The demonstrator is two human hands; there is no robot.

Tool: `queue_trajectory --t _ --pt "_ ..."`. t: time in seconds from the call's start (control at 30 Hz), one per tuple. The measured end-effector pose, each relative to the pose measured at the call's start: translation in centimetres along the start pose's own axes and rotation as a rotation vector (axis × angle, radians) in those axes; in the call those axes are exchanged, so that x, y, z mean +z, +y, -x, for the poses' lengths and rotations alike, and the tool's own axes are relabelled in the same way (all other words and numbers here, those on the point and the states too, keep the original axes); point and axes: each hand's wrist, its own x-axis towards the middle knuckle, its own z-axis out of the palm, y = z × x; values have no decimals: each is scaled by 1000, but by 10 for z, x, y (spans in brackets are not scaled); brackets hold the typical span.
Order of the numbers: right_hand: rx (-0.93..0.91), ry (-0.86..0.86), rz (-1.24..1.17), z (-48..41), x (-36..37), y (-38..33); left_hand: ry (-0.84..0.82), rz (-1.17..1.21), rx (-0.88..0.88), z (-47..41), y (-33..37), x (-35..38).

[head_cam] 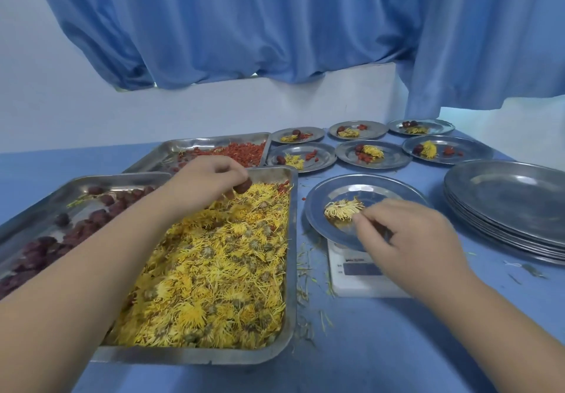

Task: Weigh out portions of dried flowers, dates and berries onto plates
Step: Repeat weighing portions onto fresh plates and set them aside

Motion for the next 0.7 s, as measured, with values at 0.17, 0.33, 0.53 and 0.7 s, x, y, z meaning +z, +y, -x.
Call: queue_trajectory --t 0.17,0.33,0.53,0.7 --pt "105 38 27 -4 -4 18 -204 -45 109 -13 58 57" --pt "99 45 30 -5 -4 23 -138 -268 147 -27 77 93" --pt "86 57 43 -6 -3 22 -136 -264 196 -27 74 105" --pt "77 45 47 -5 1 22 -141 -266 232 -24 72 103"
